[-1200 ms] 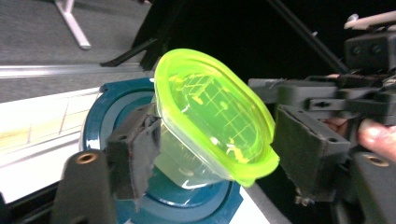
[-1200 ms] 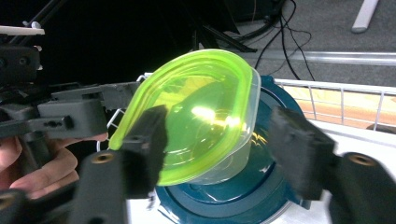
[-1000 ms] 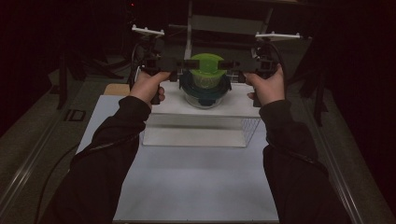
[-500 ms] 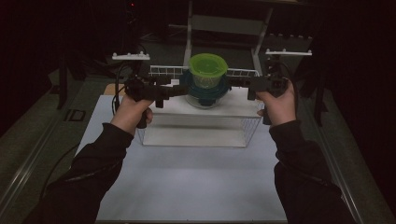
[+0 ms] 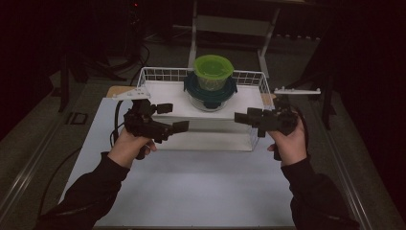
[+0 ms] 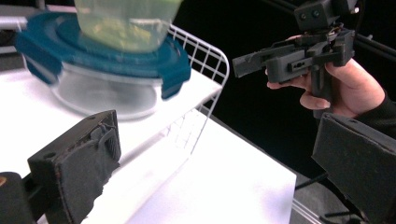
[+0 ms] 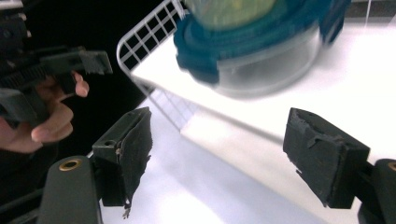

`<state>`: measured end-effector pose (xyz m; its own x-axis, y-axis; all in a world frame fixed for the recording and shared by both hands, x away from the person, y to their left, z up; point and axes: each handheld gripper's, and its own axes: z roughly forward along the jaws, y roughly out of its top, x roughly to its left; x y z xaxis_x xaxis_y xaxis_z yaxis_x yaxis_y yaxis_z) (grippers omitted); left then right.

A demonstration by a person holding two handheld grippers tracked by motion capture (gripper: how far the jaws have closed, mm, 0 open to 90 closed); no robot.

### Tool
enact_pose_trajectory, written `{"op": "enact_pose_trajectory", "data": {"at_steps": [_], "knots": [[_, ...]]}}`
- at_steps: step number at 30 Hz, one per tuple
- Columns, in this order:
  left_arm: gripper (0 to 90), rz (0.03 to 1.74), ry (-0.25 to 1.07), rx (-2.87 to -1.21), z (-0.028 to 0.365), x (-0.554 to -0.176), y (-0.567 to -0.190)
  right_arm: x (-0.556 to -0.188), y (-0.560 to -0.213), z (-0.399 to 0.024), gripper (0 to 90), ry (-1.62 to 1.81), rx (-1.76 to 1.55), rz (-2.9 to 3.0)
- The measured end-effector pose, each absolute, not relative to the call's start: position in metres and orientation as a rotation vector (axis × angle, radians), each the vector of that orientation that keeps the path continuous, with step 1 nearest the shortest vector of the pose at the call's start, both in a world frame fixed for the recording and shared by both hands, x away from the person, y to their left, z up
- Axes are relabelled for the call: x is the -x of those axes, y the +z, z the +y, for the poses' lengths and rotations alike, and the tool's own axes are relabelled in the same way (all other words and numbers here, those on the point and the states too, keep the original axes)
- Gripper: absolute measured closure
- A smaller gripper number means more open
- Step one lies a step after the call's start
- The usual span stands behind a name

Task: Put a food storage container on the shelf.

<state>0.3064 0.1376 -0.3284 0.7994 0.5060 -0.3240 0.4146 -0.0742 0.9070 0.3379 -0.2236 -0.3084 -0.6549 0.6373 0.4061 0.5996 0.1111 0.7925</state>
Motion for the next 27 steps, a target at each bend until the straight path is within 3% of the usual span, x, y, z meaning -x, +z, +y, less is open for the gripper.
{"op": "enact_pose_trajectory", "data": {"at_steps": [27], "knots": [[0.4, 0.667, 0.103, -1.838, 0.125, -0.264, -0.427, -0.292, -0.421, -0.24, 21.7, 1.663, -1.261, 2.313]]}}
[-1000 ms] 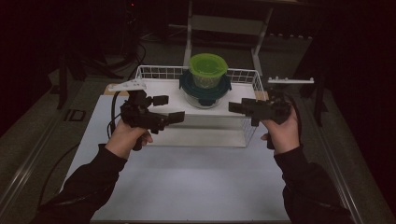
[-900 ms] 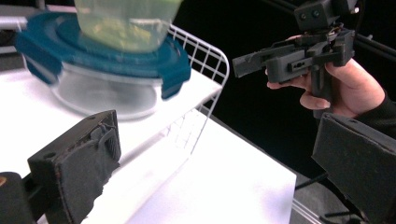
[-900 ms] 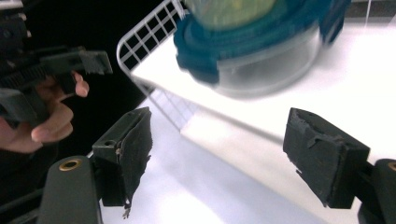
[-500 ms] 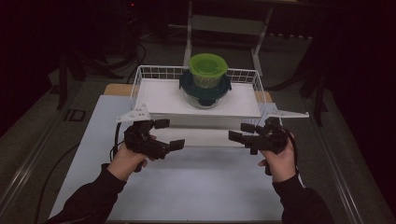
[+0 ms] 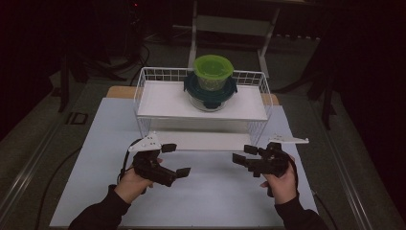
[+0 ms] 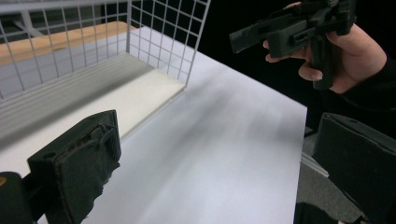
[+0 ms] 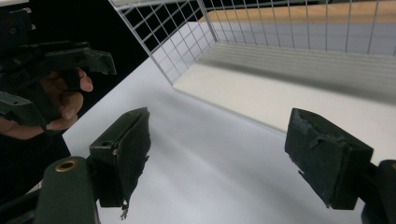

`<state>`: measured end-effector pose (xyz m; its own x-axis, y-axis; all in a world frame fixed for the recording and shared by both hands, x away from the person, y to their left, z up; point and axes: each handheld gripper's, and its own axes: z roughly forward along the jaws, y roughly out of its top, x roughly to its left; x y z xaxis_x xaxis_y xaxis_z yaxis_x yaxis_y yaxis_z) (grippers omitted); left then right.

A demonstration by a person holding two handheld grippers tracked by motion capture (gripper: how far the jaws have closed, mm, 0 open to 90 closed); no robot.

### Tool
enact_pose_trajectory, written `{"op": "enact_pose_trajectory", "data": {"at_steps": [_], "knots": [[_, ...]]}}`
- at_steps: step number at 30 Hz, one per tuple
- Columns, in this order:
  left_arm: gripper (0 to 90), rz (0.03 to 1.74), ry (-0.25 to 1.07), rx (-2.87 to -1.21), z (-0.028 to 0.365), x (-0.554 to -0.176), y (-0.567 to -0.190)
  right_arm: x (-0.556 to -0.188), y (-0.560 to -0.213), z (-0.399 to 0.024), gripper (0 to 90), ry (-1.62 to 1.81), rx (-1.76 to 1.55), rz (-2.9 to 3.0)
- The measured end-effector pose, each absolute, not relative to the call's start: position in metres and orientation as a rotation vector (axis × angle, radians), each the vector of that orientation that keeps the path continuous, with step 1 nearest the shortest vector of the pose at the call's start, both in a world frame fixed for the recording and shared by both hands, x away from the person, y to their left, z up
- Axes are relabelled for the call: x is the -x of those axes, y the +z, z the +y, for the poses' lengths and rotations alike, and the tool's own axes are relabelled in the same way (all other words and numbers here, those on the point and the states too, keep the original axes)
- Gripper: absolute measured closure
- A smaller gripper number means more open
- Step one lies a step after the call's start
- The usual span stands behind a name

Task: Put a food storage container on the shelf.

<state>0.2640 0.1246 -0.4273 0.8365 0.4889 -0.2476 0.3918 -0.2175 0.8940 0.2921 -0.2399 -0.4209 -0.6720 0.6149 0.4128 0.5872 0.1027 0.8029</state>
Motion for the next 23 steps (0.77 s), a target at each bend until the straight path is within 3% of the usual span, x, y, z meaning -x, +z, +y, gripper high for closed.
{"op": "enact_pose_trajectory", "data": {"at_steps": [23], "knots": [[0.4, 0.647, 0.105, -1.881, 0.123, -0.241, -0.485, -0.273, -0.477, -0.259, 19.6, 1.599, -1.247, 2.298]]}}
